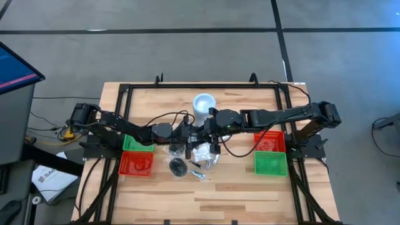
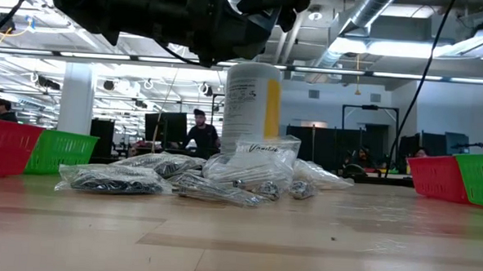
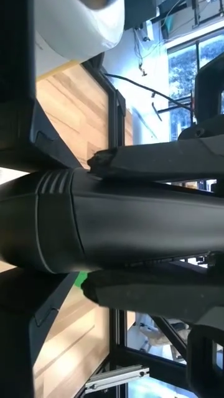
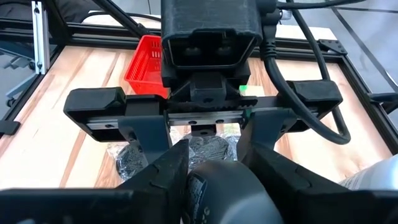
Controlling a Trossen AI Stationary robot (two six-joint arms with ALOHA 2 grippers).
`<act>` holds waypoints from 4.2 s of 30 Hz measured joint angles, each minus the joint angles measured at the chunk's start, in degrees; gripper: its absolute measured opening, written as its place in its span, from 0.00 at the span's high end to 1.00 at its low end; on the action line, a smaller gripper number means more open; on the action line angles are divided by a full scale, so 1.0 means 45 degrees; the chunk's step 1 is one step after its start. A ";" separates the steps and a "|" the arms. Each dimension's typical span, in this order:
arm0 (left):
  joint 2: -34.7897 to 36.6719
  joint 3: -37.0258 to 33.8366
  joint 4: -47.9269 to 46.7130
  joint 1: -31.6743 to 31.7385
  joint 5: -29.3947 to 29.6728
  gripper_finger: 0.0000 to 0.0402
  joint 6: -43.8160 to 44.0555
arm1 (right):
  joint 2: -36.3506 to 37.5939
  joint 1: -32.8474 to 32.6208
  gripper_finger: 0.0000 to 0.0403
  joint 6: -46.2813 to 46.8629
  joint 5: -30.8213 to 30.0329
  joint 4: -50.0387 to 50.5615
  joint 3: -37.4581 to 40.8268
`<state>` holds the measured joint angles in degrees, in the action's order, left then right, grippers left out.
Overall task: Pick & Place Travel size toiletries
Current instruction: Put the gray deodorant into the left green bin
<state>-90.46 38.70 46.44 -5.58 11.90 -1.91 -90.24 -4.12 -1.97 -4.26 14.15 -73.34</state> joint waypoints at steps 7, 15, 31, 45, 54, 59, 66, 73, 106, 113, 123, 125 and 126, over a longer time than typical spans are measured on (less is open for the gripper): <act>0.0000 0.0000 -0.0085 0.0000 -0.0028 0.54 0.0233 | -0.0005 0.0000 0.65 -0.0032 0.0016 0.0006 0.0000; -0.0003 -0.0045 -0.0632 0.0000 0.0175 0.54 0.0247 | 0.0005 0.0000 0.59 -0.0549 -0.0018 -0.0057 0.0000; 0.2777 -0.1291 -0.3843 -0.0285 0.1283 0.54 0.1264 | 0.0178 0.0266 0.53 -0.1037 -0.0018 -0.0238 -0.0018; 0.6772 -0.3896 -0.6851 -0.1274 0.3355 0.54 0.3893 | 0.0160 0.0432 0.55 -0.1236 -0.0013 -0.0190 0.0000; 0.8443 -0.3990 -1.0716 -0.1778 0.4652 0.54 0.6069 | 0.0160 0.0432 0.55 -0.1234 -0.0013 0.0060 0.0000; 0.9223 -0.3901 -1.2886 -0.1773 0.4687 0.54 0.7286 | 0.0160 0.0432 0.56 -0.1235 -0.0013 0.0158 0.0000; 0.9603 -0.2798 -1.6062 -0.1711 0.4578 0.54 0.8519 | 0.0160 0.0434 0.56 -0.1233 -0.0015 0.0186 0.0000; 0.9603 -0.1923 -1.9360 -0.1170 0.3288 0.54 0.9793 | 0.0160 0.0432 0.57 -0.1236 -0.0013 0.0191 0.0000; 0.6742 -0.0748 -2.4854 -0.0656 -0.1065 0.54 0.9821 | 0.0151 0.0432 0.59 -0.1236 -0.0013 0.0290 0.0000; 0.5869 -0.0753 -2.4589 -0.0656 -0.1312 0.54 0.9821 | 0.0151 0.0432 0.59 -0.1236 -0.0013 0.0336 0.0000; 0.5829 -0.0748 -2.4307 -0.0656 -0.1253 0.44 0.9506 | 0.0151 0.0432 0.59 -0.1286 -0.0013 0.0433 0.0000; 0.5829 -0.0750 -2.4360 -0.0656 -0.1245 0.46 0.9486 | 0.0151 0.0432 0.59 -0.1325 -0.0013 0.0433 0.0000; 0.5829 -0.0748 -2.4387 -0.0656 -0.1228 0.47 0.9481 | 0.0151 0.0432 0.59 -0.1325 -0.0009 0.0433 0.0000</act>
<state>-64.23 35.33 -63.30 -8.54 6.38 40.75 -89.56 -2.17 -7.93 -4.29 16.10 -73.34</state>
